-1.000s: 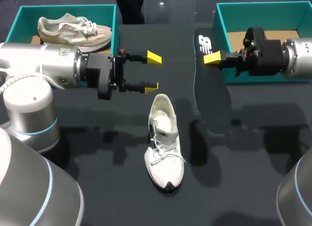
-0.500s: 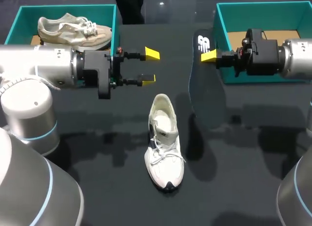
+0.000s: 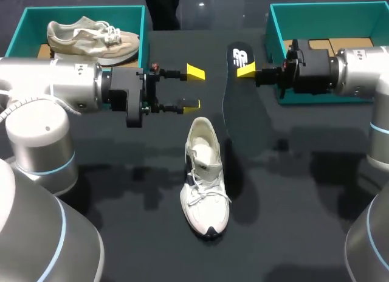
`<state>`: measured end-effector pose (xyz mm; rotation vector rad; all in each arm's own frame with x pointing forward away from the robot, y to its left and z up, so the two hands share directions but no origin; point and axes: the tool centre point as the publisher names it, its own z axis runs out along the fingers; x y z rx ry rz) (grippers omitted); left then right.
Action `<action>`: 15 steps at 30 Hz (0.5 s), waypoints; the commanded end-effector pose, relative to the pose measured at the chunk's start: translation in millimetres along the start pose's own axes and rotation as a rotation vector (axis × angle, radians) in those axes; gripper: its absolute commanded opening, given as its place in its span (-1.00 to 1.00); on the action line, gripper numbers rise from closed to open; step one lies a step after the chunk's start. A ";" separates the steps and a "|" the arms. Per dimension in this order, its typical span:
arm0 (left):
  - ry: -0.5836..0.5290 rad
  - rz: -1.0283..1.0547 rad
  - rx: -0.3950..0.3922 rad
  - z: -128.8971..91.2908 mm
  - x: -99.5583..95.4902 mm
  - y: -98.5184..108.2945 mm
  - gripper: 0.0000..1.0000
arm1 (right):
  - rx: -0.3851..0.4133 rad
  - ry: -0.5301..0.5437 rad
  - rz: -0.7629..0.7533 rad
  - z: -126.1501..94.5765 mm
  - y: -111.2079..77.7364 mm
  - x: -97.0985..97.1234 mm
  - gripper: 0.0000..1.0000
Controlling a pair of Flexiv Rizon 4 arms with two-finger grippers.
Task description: Take the shoe out of the shoebox, open the shoe tongue, remove and reinsert the insole, then place the shoe into the shoebox
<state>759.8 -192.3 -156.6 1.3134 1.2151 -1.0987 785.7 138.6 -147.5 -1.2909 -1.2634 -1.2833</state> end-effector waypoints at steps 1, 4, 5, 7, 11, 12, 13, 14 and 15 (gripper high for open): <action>0.024 0.018 0.041 12.0 0.5 9.1 1.00 | 0.044 -0.001 0.012 19.5 15.6 -6.6 -1.00; 0.024 0.018 0.041 12.0 0.5 9.1 1.00 | 0.044 -0.001 0.012 19.5 15.6 -6.6 -1.00; 0.024 0.018 0.041 12.0 0.5 9.1 1.00 | 0.044 -0.001 0.012 19.5 15.6 -6.6 -1.00; 0.024 0.018 0.041 12.0 0.5 9.1 1.00 | 0.044 -0.001 0.012 19.5 15.6 -6.6 -1.00; 0.026 0.018 0.037 14.5 1.4 9.1 1.00 | 0.058 0.000 0.025 22.6 18.2 -8.3 -1.00; 0.021 0.008 0.036 17.5 2.0 9.4 1.00 | 0.067 -0.004 0.030 25.6 20.3 -10.3 -1.00; 0.021 0.006 0.040 20.8 2.8 9.8 1.00 | 0.070 -0.004 0.036 27.4 22.6 -11.6 -1.00; 0.023 0.007 0.037 22.5 3.3 9.9 1.00 | 0.073 0.001 0.040 28.2 23.7 -12.1 -1.00; 0.022 0.006 0.033 23.9 4.0 10.7 1.00 | 0.080 0.006 0.044 30.0 25.2 -13.9 -1.00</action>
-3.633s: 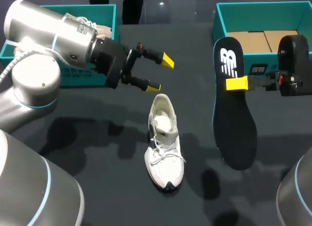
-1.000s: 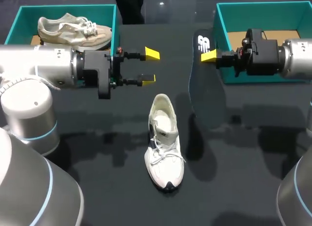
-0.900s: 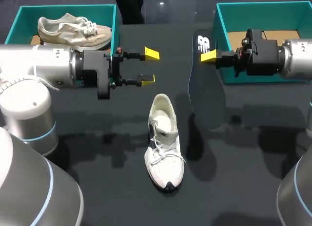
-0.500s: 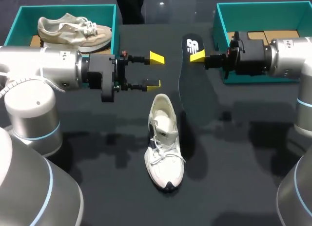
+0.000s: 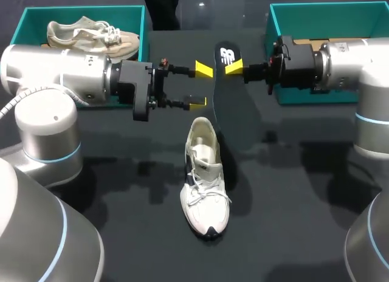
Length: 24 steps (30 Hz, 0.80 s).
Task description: Take the shoe out of the shoebox, open the shoe tongue, remove and reinsert the insole, then place the shoe into the shoebox
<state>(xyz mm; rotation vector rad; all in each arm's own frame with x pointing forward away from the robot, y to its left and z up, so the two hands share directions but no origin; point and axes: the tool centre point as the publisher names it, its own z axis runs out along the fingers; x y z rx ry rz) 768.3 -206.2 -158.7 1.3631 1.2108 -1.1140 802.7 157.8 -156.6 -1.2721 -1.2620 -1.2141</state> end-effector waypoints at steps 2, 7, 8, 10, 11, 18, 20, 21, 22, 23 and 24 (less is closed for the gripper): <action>-0.003 -0.006 -0.016 13.2 3.9 5.3 0.99 | 0.050 0.006 0.031 12.4 13.4 -8.2 -1.00; -0.009 -0.025 -0.026 19.6 8.3 11.4 0.52 | 0.073 0.018 0.068 18.3 17.3 -15.5 -1.00; -0.009 -0.026 -0.029 20.4 9.1 12.0 0.51 | 0.075 0.017 0.073 19.1 17.9 -16.4 -1.00; -0.006 -0.029 -0.030 22.2 11.0 13.1 0.49 | 0.084 0.020 0.086 21.2 19.7 -18.6 -1.00; -0.005 -0.030 -0.030 23.5 12.2 13.4 0.47 | 0.088 0.019 0.093 22.3 20.5 -19.9 -1.00; 0.003 -0.045 -0.032 27.8 19.8 14.2 0.12 | 0.091 0.023 0.129 24.4 23.2 -23.9 -1.00; 0.007 -0.048 -0.037 28.5 21.1 14.3 0.00 | 0.082 0.027 0.129 23.7 24.0 -24.2 -1.00; 0.005 -0.054 -0.041 29.0 22.0 14.9 -0.07 | 0.082 0.027 0.129 23.7 24.0 -24.2 -1.00; 0.003 -0.057 -0.043 29.3 22.5 15.5 -0.11 | 0.082 0.027 0.129 23.7 24.0 -24.2 -1.00; 0.002 -0.058 -0.048 29.5 22.8 16.0 -0.13 | 0.082 0.027 0.129 23.7 24.0 -24.2 -1.00; 0.002 -0.059 -0.051 30.2 23.1 16.6 -0.17 | 0.082 0.027 0.129 23.7 24.0 -24.2 -1.00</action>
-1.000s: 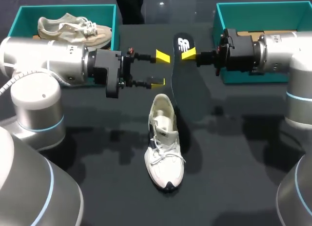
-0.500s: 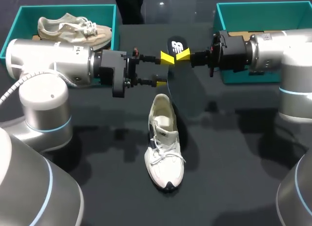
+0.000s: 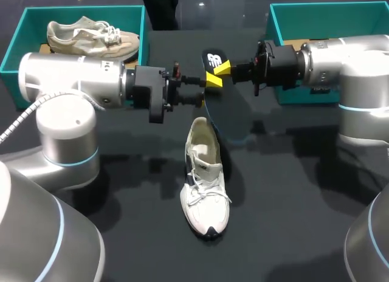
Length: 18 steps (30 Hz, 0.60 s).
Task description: Take the shoe out of the shoebox, open the shoe tongue, remove and reinsert the insole, then place the shoe into the shoebox
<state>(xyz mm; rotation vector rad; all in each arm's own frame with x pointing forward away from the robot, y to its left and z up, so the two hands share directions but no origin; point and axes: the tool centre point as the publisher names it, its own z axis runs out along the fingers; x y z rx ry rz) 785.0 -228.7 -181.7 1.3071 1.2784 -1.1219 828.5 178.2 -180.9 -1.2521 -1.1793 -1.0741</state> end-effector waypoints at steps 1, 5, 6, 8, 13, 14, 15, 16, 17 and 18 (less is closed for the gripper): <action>-0.003 -0.001 -0.013 6.0 1.6 1.1 -0.18 | 0.000 -0.001 0.000 1.0 -0.4 -1.0 -1.00; 0.001 -0.006 -0.030 8.1 3.1 2.6 -0.22 | 0.000 -0.001 0.000 1.0 -0.4 -1.0 -1.00; 0.000 -0.007 -0.031 8.3 3.3 2.7 -0.27 | 0.000 -0.001 0.000 1.0 -0.4 -1.0 -1.00; 0.001 -0.008 -0.038 9.0 4.2 3.1 -0.32 | 0.000 -0.001 0.000 1.0 -0.4 -1.0 -1.00; 0.005 -0.011 -0.061 10.4 6.3 4.6 -0.54 | 0.000 -0.001 0.000 1.0 -0.4 -1.0 -1.00; 0.006 -0.010 -0.062 10.6 6.7 4.7 -0.55 | 0.000 -0.001 0.000 1.0 -0.4 -1.0 -1.00; 0.007 -0.010 -0.062 10.8 7.2 4.7 -0.53 | 0.000 -0.001 0.000 1.0 -0.4 -1.0 -1.00; 0.009 -0.010 -0.064 11.2 8.0 4.8 -0.52 | 0.000 -0.001 0.000 1.0 -0.4 -1.0 -1.00; 0.010 -0.010 -0.064 11.5 8.5 4.7 -0.55 | 0.000 -0.001 0.000 1.0 -0.4 -1.0 -1.00; 0.011 -0.010 -0.065 11.6 9.0 4.7 -0.62 | 0.000 -0.001 0.000 1.0 -0.4 -1.0 -1.00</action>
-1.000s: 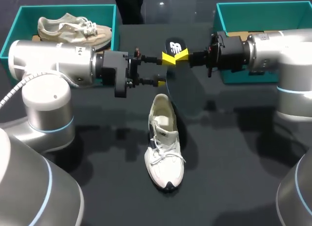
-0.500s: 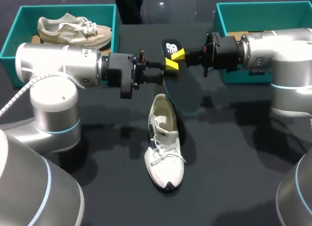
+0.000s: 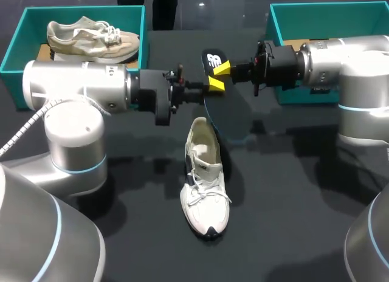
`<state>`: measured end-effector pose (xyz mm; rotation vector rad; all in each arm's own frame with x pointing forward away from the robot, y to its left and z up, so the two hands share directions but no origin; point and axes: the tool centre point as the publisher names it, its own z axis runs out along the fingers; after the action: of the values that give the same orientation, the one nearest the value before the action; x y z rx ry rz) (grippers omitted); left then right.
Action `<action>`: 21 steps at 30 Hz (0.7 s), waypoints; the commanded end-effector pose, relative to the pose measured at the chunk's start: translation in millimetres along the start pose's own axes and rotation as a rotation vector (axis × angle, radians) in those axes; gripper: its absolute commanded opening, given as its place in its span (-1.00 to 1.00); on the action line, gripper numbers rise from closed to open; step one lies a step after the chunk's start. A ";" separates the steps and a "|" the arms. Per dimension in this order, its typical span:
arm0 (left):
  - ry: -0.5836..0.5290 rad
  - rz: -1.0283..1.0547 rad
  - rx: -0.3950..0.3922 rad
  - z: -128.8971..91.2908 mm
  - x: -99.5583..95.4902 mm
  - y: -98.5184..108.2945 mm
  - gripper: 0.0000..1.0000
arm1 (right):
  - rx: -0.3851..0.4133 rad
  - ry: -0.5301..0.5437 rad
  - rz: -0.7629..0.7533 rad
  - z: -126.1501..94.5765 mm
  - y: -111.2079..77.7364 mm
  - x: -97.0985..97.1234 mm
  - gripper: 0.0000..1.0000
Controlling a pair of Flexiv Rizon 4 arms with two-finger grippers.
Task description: Take the shoe out of the shoebox, open the shoe tongue, remove and reinsert the insole, then place the shoe into the shoebox
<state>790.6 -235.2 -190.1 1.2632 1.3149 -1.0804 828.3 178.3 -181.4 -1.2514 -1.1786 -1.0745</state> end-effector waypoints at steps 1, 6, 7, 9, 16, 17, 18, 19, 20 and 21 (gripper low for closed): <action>0.005 0.000 -0.008 4.1 1.4 -0.9 -0.70 | 0.000 -0.002 0.000 0.9 -0.3 -0.5 -1.00; 0.004 -0.001 -0.017 3.8 3.2 -0.7 -1.00 | 0.000 -0.002 0.000 0.9 -0.3 -0.5 -1.00; 0.004 -0.001 -0.018 3.7 3.5 -0.8 -1.00 | 0.000 -0.002 0.000 0.9 -0.3 -0.5 -1.00; 0.003 0.000 -0.018 3.3 4.0 -1.1 -1.00 | 0.000 -0.002 0.000 0.9 -0.3 -0.5 -1.00; 0.006 0.012 -0.007 -7.8 3.5 -5.7 -1.00 | -0.018 0.004 -0.015 -6.3 -4.4 -0.4 1.00; 0.011 0.015 -0.004 -11.0 3.8 -6.4 -1.00 | -0.021 0.004 -0.017 -9.2 -5.7 -0.4 1.00; 0.014 0.015 0.001 -15.0 4.1 -6.9 -1.00 | -0.028 0.003 -0.017 -12.4 -7.2 -0.5 1.00; 0.018 0.016 0.004 -18.0 4.2 -7.2 -1.00 | -0.032 0.003 -0.018 -16.4 -9.0 -0.2 1.00; 0.023 0.015 0.007 -22.0 4.6 -7.2 -1.00 | -0.036 0.009 -0.027 -20.2 -11.3 0.2 1.00; 0.025 0.004 0.018 -26.6 4.9 -7.1 -1.00 | -0.042 0.010 -0.031 -24.6 -13.6 0.4 1.00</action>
<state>785.0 -226.5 -196.6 1.2767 1.3170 -1.0657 828.1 166.9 -182.7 -1.2487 -1.1817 -1.1167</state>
